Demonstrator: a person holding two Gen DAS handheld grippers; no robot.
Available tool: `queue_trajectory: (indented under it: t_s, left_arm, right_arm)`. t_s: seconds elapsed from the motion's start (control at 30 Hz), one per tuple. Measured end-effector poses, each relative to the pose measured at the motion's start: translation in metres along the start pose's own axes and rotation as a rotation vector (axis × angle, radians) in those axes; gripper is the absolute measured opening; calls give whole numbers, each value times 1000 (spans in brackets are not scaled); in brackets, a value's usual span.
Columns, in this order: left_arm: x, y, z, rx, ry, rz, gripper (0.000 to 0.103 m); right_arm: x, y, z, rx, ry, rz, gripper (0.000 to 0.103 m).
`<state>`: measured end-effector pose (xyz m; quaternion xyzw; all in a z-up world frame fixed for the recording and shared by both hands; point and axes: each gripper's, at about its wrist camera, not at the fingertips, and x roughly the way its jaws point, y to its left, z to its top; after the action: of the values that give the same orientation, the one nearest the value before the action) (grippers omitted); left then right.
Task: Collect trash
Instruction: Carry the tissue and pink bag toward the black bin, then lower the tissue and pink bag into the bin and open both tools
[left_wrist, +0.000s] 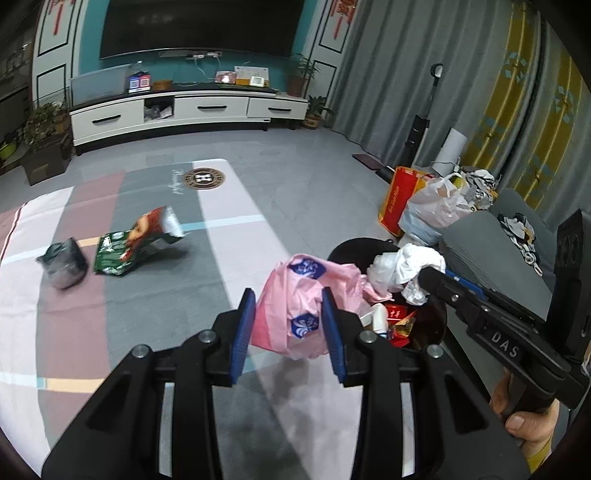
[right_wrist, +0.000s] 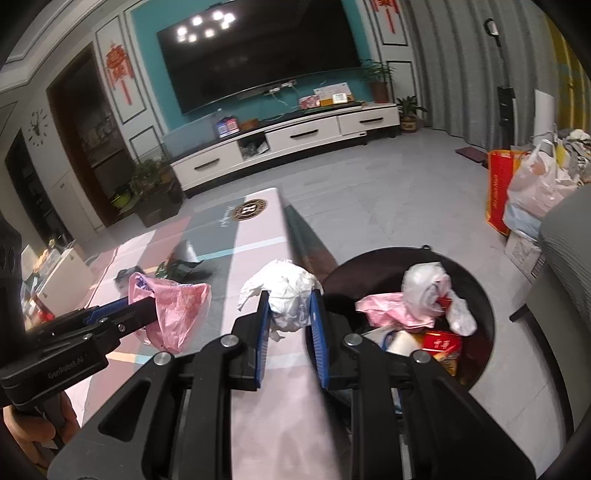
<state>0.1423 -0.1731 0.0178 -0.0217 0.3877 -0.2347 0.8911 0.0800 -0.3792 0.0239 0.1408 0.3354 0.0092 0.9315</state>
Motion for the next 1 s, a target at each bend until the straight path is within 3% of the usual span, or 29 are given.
queue_trajectory:
  t_s: [0.27,0.5,1.0]
  left_arm:
    - [36,-40,13,55,35,-58,38]
    - [72,-73,19,92,80,-76,39]
    - [106,-76,15,94,134,-59,40]
  right_arm:
    - [-3,-53,-2,112,9,-83,22]
    - [2,-73,-5,120,31,-159,22]
    - [4,-92,-9,154,42,-181,22]
